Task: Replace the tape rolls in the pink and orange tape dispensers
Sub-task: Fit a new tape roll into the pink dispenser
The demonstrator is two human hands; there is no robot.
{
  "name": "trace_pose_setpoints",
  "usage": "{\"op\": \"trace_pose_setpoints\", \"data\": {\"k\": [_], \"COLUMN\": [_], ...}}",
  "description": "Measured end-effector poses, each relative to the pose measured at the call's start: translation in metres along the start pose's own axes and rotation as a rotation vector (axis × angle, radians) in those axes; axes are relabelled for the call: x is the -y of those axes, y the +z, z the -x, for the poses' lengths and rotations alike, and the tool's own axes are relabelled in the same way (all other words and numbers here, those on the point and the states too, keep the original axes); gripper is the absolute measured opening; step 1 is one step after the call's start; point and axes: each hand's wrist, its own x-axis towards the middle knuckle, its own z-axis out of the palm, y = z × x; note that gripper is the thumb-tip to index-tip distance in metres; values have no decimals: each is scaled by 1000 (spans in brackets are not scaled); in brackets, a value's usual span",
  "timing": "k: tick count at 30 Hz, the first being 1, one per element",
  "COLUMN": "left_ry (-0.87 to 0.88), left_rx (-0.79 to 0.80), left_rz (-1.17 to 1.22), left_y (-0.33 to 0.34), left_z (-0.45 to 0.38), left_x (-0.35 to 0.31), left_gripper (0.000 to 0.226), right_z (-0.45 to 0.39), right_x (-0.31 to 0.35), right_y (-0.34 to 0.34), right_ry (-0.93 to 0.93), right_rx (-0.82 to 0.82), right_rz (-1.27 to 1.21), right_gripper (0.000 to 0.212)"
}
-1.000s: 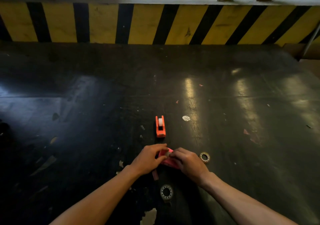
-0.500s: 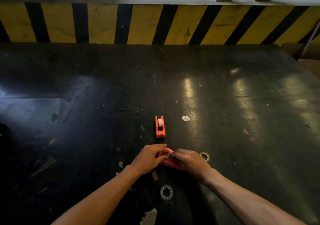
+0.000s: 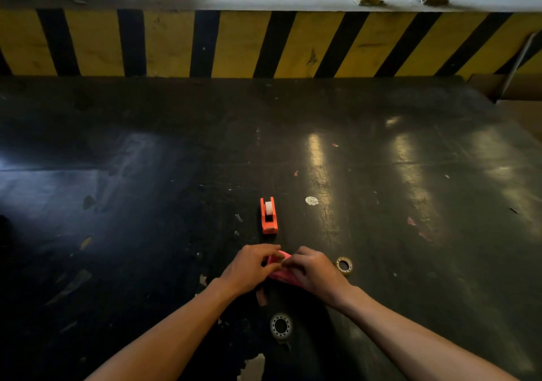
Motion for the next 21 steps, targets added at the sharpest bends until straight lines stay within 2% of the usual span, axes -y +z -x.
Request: {"op": "trace_pose_setpoints", "data": {"k": [5, 11, 15, 21], "left_ry": [-10, -8, -9, -26], "left_rx": [2, 1, 5, 11], "left_rz": [30, 35, 33, 10], "left_y": [0, -1, -1, -1], "left_z": [0, 1, 1, 0], "left_x": [1, 1, -1, 0], "left_gripper": [33, 33, 33, 31], "right_z": [-6, -7, -7, 11], "right_x": [5, 5, 4, -10], "right_y": [4, 1, 0, -12], "right_ry": [109, 317, 403, 462], "right_rx": [-30, -50, -78, -106], "right_rz": [-140, -276, -291, -238], "right_gripper": [14, 18, 8, 9]}}
